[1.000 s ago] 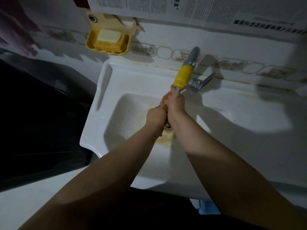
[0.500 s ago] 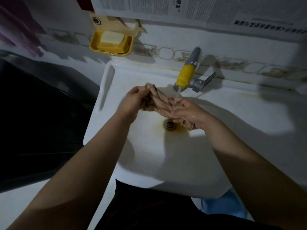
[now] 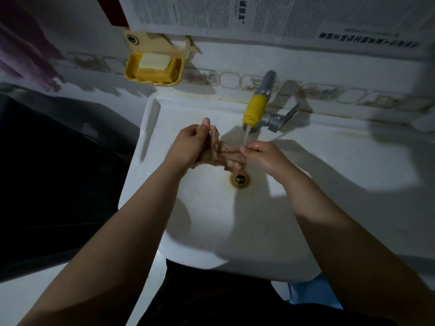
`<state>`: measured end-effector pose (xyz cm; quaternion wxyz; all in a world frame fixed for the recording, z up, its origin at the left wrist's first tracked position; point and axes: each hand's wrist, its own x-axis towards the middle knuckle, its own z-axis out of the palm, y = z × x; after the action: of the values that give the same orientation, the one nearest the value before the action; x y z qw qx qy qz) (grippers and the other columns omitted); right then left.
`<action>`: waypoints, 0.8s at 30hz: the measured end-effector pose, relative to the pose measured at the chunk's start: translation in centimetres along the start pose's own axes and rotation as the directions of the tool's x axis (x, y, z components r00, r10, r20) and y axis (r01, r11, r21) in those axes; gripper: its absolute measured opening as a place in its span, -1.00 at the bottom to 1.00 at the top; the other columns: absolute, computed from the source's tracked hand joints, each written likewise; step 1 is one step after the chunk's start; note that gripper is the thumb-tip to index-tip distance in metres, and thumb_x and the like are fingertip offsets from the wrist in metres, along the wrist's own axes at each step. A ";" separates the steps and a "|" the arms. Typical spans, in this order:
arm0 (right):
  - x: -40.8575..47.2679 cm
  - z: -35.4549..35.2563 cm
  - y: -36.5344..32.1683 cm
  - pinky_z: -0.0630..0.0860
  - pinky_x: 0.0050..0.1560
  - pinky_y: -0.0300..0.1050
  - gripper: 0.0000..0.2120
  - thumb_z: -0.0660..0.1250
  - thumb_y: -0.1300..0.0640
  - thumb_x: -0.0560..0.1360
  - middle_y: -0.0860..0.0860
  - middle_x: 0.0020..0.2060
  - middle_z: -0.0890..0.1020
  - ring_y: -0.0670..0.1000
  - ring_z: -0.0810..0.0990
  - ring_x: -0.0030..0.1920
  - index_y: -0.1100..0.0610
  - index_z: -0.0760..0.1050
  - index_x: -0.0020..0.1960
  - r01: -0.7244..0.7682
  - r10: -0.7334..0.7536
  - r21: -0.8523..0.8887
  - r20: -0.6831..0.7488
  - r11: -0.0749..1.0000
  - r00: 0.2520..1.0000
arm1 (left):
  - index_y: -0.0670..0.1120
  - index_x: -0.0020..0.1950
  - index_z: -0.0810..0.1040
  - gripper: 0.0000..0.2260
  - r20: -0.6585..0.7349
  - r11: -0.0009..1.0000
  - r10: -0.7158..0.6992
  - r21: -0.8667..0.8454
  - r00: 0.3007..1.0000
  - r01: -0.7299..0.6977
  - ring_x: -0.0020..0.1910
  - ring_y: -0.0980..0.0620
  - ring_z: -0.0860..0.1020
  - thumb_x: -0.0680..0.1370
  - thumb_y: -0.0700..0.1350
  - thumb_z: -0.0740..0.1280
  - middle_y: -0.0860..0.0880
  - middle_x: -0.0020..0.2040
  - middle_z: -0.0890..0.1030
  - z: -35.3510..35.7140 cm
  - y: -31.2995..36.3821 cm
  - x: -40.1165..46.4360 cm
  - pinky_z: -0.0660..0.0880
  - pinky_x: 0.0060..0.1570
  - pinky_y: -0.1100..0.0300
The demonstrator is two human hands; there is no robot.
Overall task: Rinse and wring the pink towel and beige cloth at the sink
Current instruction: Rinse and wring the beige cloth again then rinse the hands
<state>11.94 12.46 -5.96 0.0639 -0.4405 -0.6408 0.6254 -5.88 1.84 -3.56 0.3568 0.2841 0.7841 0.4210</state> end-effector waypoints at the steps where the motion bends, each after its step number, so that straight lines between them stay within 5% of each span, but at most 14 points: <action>1: 0.0 0.3 -0.2 0.45 -0.10 -0.26 -0.89 0.31 0.09 0.54 -0.04 -0.24 0.61 -0.12 0.55 -0.19 0.11 0.57 -0.07 0.045 -0.045 -0.005 -0.053 0.999 0.998 | -0.13 -0.26 0.51 -0.53 0.030 0.999 -0.032 -0.016 0.999 0.032 -0.48 0.08 0.47 0.56 0.25 0.16 -0.01 -0.43 0.52 0.0 0.0 -0.2 0.43 -0.43 0.22; 4: -0.4 1.6 -1.5 0.46 -0.10 -0.21 -0.85 0.18 0.05 0.61 -0.09 -0.18 0.57 -0.18 0.54 -0.20 0.06 0.48 0.05 0.126 -0.115 0.066 -0.160 0.990 0.980 | -0.12 -0.16 0.59 -0.64 0.197 0.938 -0.152 -0.279 0.969 0.204 -0.32 -0.10 0.56 0.59 0.13 0.21 -0.11 -0.32 0.60 0.3 0.6 -0.9 0.52 -0.29 0.07; 8: -1.1 4.1 -2.1 0.43 0.13 -0.20 -0.72 0.12 -0.15 0.58 -0.07 0.09 0.55 -0.14 0.51 0.08 -0.10 0.41 0.22 0.142 -0.139 0.059 -0.048 0.988 0.989 | -0.31 0.14 0.54 -0.73 0.359 0.830 -0.133 -0.469 0.924 0.302 -0.11 -0.18 0.57 0.59 -0.12 0.24 -0.29 -0.07 0.59 1.7 2.1 -1.4 0.55 -0.14 0.08; 11: -1.1 4.1 -1.8 0.49 -0.15 -0.22 -0.86 0.21 0.00 0.58 0.00 -0.16 0.63 -0.16 0.55 -0.17 0.02 0.51 0.03 0.130 -0.120 0.049 -0.166 0.990 0.979 | -0.24 0.02 0.54 -0.87 0.306 0.937 -0.118 -0.281 0.945 0.208 -0.28 -0.11 0.47 0.54 -0.27 0.23 -0.21 -0.23 0.52 1.8 2.6 -1.3 0.42 -0.30 0.15; 13: -0.7 2.9 -1.4 0.41 -0.32 -0.36 -0.86 0.23 0.12 0.58 -0.07 -0.33 0.57 -0.17 0.49 -0.30 0.09 0.52 -0.12 0.111 -0.101 0.020 -0.271 0.994 0.957 | -0.12 -0.04 0.54 -0.87 0.194 0.996 -0.090 0.039 0.977 0.084 -0.26 -0.04 0.52 0.51 -0.26 0.23 -0.07 -0.24 0.57 1.1 2.3 -1.0 0.46 -0.24 0.21; 15: -0.3 1.8 -1.3 0.35 -0.40 -0.40 -0.83 0.22 0.20 0.56 -0.07 -0.37 0.52 -0.15 0.45 -0.34 0.11 0.50 -0.19 0.101 -0.108 -0.042 -0.288 0.994 0.951 | -0.08 0.01 0.56 -0.88 0.197 0.951 -0.064 0.310 0.978 -0.001 -0.18 -0.01 0.55 0.52 -0.15 0.27 -0.04 -0.18 0.59 0.4 1.9 -0.5 0.44 -0.13 0.22; 18: -0.1 1.4 -1.6 0.38 -0.36 -0.23 -0.75 0.25 0.14 0.54 0.01 -0.40 0.52 -0.08 0.47 -0.36 0.08 0.43 -0.32 0.085 -0.100 -0.067 -0.259 0.994 0.961 | -0.11 -0.22 0.56 -0.79 0.336 0.912 -0.163 0.411 0.928 0.012 -0.36 0.12 0.61 0.54 -0.02 0.29 0.00 -0.34 0.63 -0.6 1.1 0.0 0.45 -0.36 0.34; 21: 0.1 1.2 -2.1 0.45 -0.29 -0.15 -0.72 0.31 0.01 0.51 0.04 -0.41 0.58 -0.04 0.54 -0.35 0.09 0.48 -0.33 0.051 -0.046 0.010 -0.301 0.999 0.952 | -0.16 -0.26 0.59 -0.61 0.485 0.977 -0.176 0.193 0.856 0.092 -0.41 -0.12 0.56 0.57 0.11 0.27 -0.11 -0.42 0.62 -1.7 0.2 -0.2 0.49 -0.39 0.16; 24: 0.5 0.8 -2.7 0.58 -0.13 -0.04 -0.82 0.37 0.02 0.45 0.06 -0.30 0.65 0.07 0.65 -0.21 0.09 0.55 -0.26 0.007 0.061 0.194 -0.343 0.981 0.938 | -0.31 -0.08 0.58 -0.51 0.446 0.919 -0.043 -0.332 0.894 0.210 -0.26 -0.25 0.49 0.62 0.11 0.14 -0.30 -0.26 0.56 -0.4 0.0 -0.4 0.44 -0.23 0.01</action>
<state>9.80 12.62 -4.04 0.2094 -0.5444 -0.5499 0.5978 -5.95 1.41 -3.26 0.5953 0.2445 0.6087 0.4640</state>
